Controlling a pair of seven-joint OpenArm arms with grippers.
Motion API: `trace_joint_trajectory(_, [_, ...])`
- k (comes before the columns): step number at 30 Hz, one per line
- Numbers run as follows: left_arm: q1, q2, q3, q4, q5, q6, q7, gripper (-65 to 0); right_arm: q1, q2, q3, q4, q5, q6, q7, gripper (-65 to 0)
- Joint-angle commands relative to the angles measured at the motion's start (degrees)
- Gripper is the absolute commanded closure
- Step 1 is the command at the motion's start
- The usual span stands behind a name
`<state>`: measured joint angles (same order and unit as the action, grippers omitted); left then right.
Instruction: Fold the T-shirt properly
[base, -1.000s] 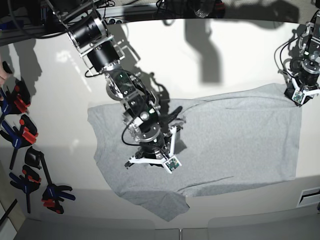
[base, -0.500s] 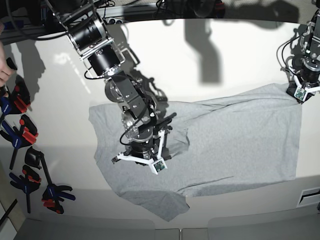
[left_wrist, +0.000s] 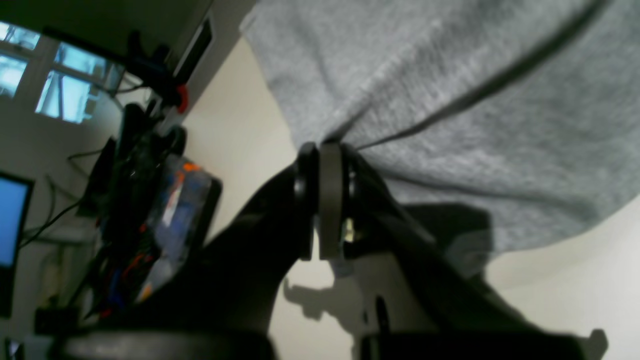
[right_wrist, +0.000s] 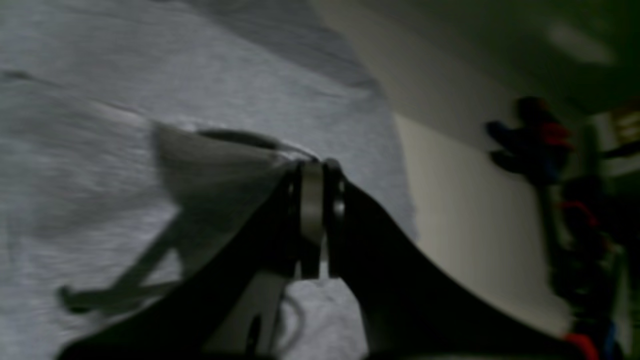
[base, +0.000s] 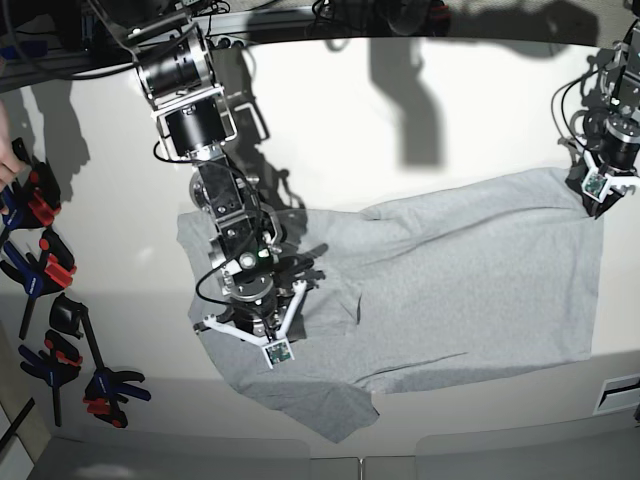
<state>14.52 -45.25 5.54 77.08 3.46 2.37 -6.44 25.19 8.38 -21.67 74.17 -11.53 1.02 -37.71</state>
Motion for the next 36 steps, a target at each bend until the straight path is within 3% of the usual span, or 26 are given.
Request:
trace_joint_trajectory(1, [-1.1, -1.3, -0.6, 0.5, 0.2, -0.5, -1.4, 0.0, 1.8, -0.2, 0.3, 0.9, 0.0, 0.0, 1.8, 0.0])
trace_joint_trajectory(4, [-2.2, -1.3, -0.6, 0.5, 0.1, -2.5, -1.4, 0.0, 1.8, -0.2, 0.3, 0.9, 0.0, -0.1, 2.2, 0.0])
trace_joint_trajectory(10, [-6.1, -1.3, -0.6, 0.3, 0.1, -2.9, -0.9, 0.0, 1.8, -0.2, 0.3, 0.9, 0.0, -0.1, 2.4, 0.0])
trace_joint_trajectory(16, [-8.2, -1.3, -0.6, 0.3, 0.1, -8.5, 0.8, 0.0, 1.8, -0.2, 0.3, 0.9, 0.0, -0.1, 2.6, 0.0])
trace_joint_trajectory(27, [-8.7, -1.3, -0.6, -4.8, 0.1, -8.6, 0.1, 0.0, 1.8, -0.3, 0.3, 0.9, 0.0, -0.1, 4.9, 0.0])
trace_joint_trajectory(32, [-10.3, -1.3, -0.6, -7.8, 0.1, -8.6, -2.9, 0.0, 1.8, -0.3, 0.3, 0.9, 0.0, -0.1, 4.9, 0.0])
trace_joint_trajectory(36, [-12.0, -1.3, -0.6, -9.8, 0.1, -8.6, -5.3, -9.0, 1.8, -0.3, 0.3, 0.9, 0.0, -0.1, 4.9, 0.0])
